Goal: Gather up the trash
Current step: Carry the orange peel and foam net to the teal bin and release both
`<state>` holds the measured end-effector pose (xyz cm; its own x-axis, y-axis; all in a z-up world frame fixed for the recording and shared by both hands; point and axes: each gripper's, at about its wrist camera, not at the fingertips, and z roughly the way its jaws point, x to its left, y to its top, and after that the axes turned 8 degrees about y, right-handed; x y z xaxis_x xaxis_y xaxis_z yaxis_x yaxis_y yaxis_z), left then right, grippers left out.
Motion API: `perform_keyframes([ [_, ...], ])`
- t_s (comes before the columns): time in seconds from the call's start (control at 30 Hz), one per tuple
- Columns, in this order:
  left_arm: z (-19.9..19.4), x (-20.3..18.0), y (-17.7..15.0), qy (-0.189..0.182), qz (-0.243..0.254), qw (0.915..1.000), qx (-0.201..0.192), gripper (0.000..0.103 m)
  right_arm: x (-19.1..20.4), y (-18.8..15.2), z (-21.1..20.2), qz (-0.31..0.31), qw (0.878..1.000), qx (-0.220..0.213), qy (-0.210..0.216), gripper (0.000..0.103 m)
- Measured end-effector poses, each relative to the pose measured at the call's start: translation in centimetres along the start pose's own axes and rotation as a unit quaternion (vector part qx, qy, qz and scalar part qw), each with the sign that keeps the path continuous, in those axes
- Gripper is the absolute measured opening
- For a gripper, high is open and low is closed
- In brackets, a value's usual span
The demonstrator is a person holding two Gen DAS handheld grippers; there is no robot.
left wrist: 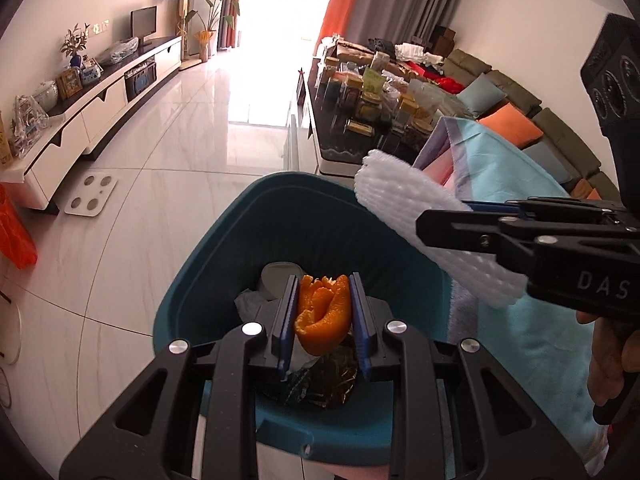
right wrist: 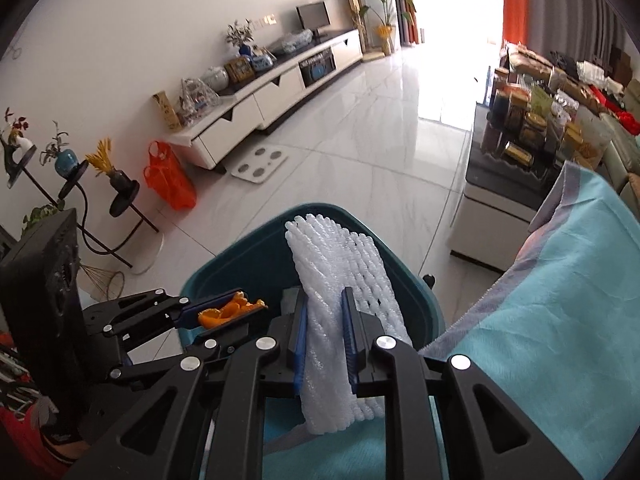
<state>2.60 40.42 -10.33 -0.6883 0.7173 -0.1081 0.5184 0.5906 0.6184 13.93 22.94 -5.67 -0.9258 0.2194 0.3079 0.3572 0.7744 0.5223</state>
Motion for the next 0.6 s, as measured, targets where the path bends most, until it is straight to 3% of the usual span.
perform_keyframes([
  [0.27, 2.8, -0.7, 0.4, 0.009, 0.006, 0.9998, 0.015, 0.026, -0.3, -0.1, 1.7, 0.004, 1.000, 0.022, 0.001, 0.022],
  [0.4, 3.7, -1.0, 0.2, 0.015, 0.008, 0.9996, 0.022, 0.027, -0.6, -0.2, 1.6, 0.010, 1.000, 0.023, -0.001, 0.033],
  [0.6, 4.5, -1.3, 0.1, 0.023, 0.006, 0.9994, 0.026, 0.035, -1.3, -0.3, 1.2, 0.021, 1.000, 0.015, -0.002, 0.035],
])
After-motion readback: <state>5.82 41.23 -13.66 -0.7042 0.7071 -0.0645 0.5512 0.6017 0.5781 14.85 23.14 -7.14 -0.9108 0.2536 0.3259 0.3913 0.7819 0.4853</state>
